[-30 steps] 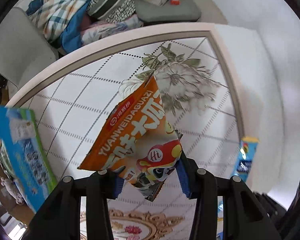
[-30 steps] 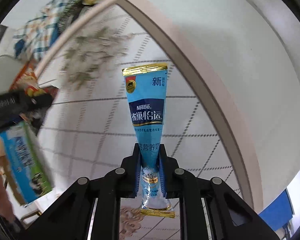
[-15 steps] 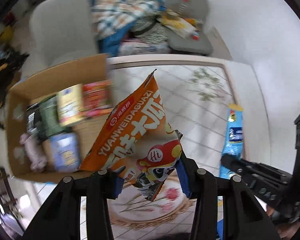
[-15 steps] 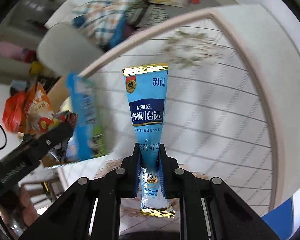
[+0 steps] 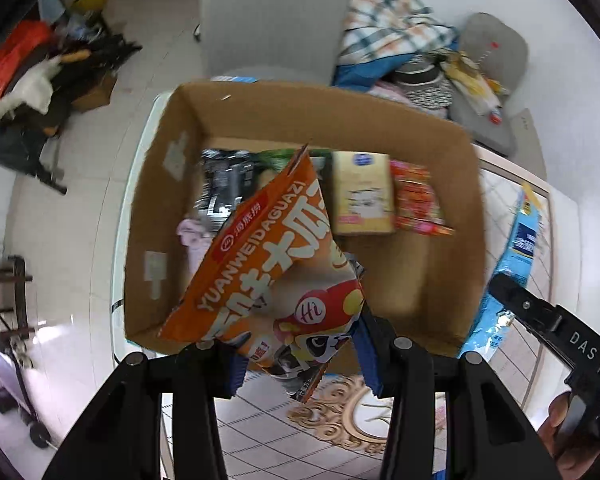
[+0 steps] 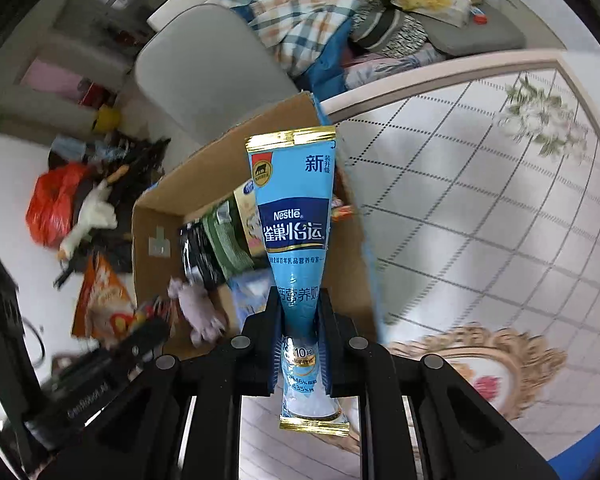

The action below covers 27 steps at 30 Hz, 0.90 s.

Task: Organize soft objects
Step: 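Carry both items into the box and open both grippers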

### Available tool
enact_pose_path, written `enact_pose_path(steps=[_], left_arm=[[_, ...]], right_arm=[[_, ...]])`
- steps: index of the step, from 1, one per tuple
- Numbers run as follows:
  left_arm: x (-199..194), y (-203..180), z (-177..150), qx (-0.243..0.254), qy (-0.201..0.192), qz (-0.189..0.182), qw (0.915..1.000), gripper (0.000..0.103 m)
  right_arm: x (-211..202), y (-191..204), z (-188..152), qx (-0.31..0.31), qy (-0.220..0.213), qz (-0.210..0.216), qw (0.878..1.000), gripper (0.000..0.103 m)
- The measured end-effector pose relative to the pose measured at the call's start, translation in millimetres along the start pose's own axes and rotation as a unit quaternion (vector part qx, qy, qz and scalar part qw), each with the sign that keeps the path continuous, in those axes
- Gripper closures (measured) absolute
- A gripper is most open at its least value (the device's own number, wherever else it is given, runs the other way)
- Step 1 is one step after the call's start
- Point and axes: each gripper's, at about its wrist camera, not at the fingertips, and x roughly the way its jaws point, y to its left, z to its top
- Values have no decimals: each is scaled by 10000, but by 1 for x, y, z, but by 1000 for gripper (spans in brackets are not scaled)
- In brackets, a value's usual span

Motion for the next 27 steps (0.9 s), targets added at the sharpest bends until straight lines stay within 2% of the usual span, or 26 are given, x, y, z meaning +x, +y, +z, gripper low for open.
enact_pose_path(steps=[5, 9, 14, 19, 25, 27], left_arm=[[43, 16, 15, -136, 483, -167, 9986, 61], [77, 20, 19, -122, 898, -246, 9956, 61], [100, 21, 19, -178, 1290, -293, 9910, 59], [120, 31, 12, -369, 1574, -486, 9857, 59], [149, 33, -2, -329, 1861, -452, 9809, 59], [156, 32, -5, -453, 1976, -614, 9773, 59]], right_arm=[[39, 4, 2, 446, -214, -113, 9987, 86], [62, 7, 4, 370, -197, -291, 9987, 86], [83, 10, 6, 221, -19, -510, 9984, 86], [93, 12, 10, 155, 3, -649, 9978, 86], [108, 17, 11, -96, 229, -876, 9958, 86], [111, 17, 10, -164, 232, -959, 9950, 86]])
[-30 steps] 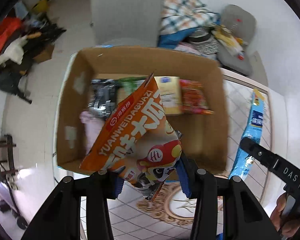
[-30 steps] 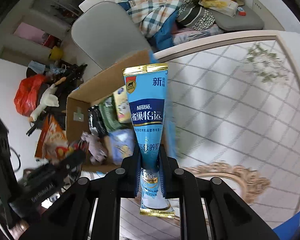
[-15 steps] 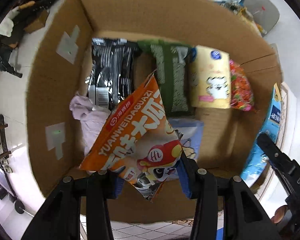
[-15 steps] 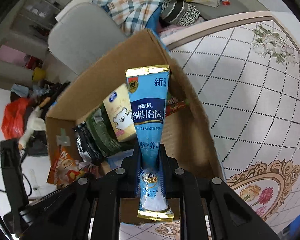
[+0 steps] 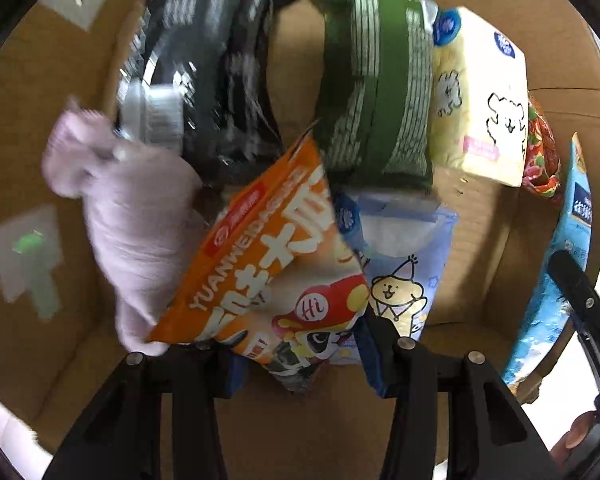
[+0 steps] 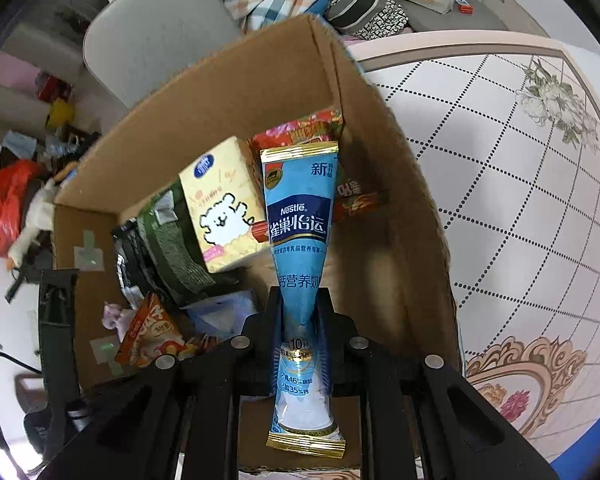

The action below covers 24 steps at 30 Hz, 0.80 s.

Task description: Organize soft objects

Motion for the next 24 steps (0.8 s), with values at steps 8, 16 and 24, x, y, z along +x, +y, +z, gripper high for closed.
enact_pose_path(steps=[8, 16, 24], left_arm=[[8, -10, -5, 111, 128, -68, 9998, 59], [-28, -8, -16, 194, -76, 282, 9994, 58], [-80, 6, -34, 254, -718, 286, 9967, 8]], right_arm=[[9, 2, 2, -190, 178, -163, 9995, 75], [-4, 5, 0, -301, 176, -67, 9994, 40], [-27, 6, -13, -626, 72, -170, 9979, 29]])
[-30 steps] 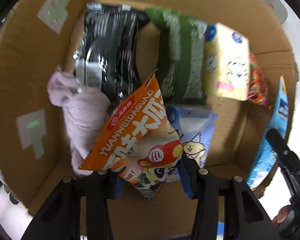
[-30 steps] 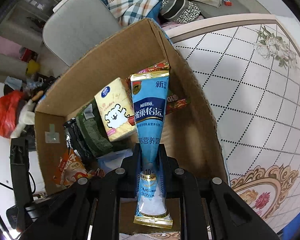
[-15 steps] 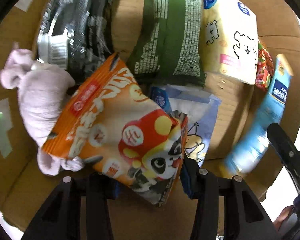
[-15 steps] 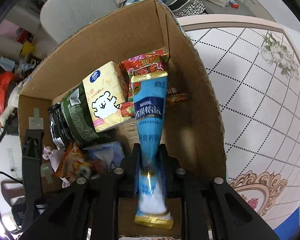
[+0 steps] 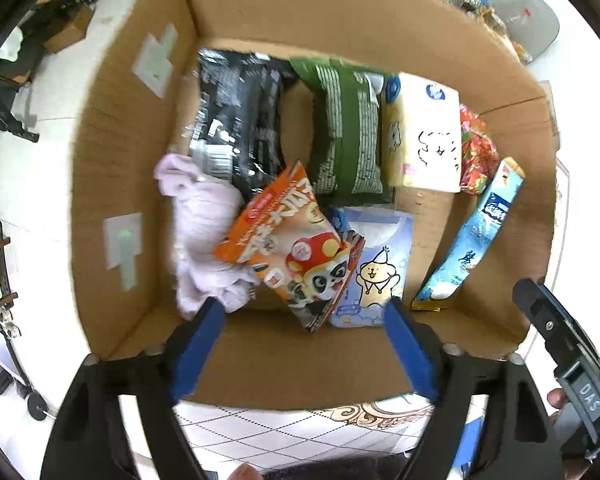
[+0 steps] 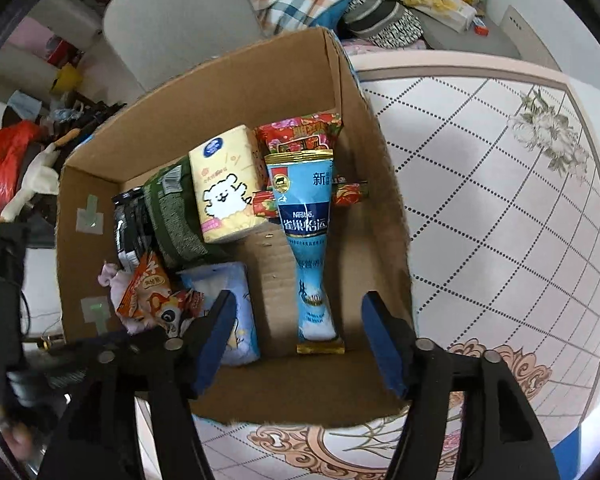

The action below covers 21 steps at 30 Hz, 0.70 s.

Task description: Organize soft objects

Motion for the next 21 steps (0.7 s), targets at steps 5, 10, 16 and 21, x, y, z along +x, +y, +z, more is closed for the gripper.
enact_pose_path(steps=[5, 10, 16, 21], left_arm=[[-23, 8, -19, 19, -409, 168, 9990, 2], [-47, -13, -31, 128, -893, 399, 9951, 1], [-60, -26, -52, 345, -1439, 703, 9865, 1], [-72, -42, -64, 404, -1776, 698, 9808, 1]], right_arm=[[-18, 0, -13, -367, -146, -195, 9990, 14], [-33, 5, -29, -706, -334, -512, 9956, 0], [-54, 4, -45, -807, -467, -700, 9932, 0], [-72, 3, -56, -832, -592, -714, 9922, 0]])
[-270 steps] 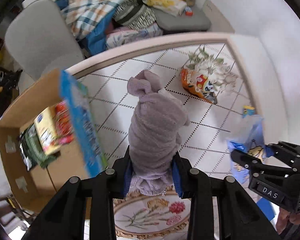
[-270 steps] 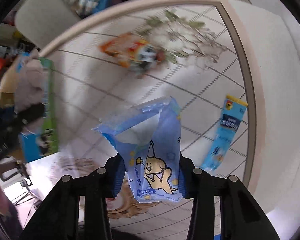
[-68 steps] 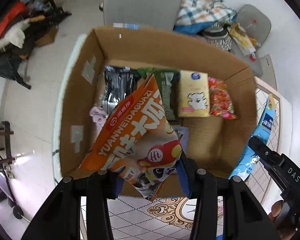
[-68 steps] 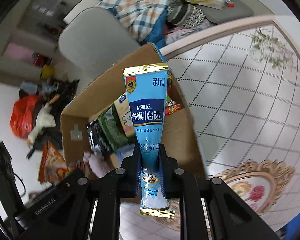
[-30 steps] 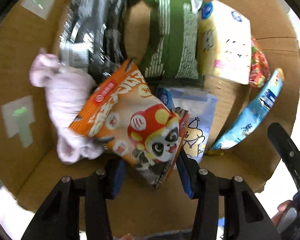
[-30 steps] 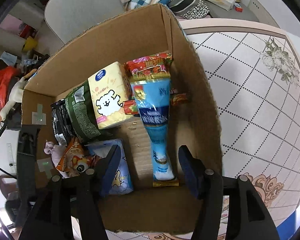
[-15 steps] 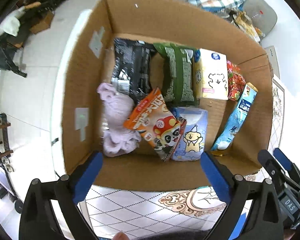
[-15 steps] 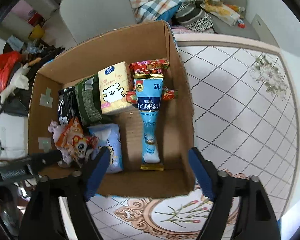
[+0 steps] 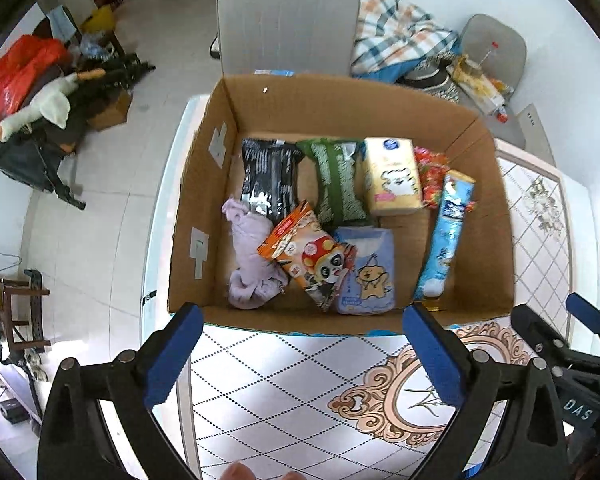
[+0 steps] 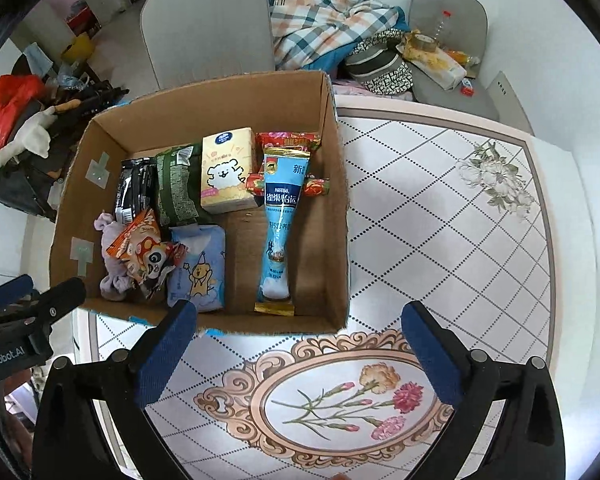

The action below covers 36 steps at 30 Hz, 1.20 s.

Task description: Organize soft objects

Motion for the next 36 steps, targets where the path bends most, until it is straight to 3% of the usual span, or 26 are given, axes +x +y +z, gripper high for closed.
enact_pose_path(steps=[6, 13, 24, 36], left_arm=[[-22, -14, -2, 172, -307, 85, 9993, 1], [-63, -23, -12, 213, -574, -72, 9981, 1], [-175, -44, -57, 342, -1457, -82, 9887, 1], [-232, -47, -84, 314, -1648, -114, 9858, 1]], right_arm=[[-22, -3, -10, -25, -170, -11, 9999, 0], [-58, -9, -20, 2, -384, 105, 9992, 0], [-169, -27, -59, -33, -1026, 275, 9943, 0], [-267, -38, -92, -138, -1641, 235, 9861, 0]])
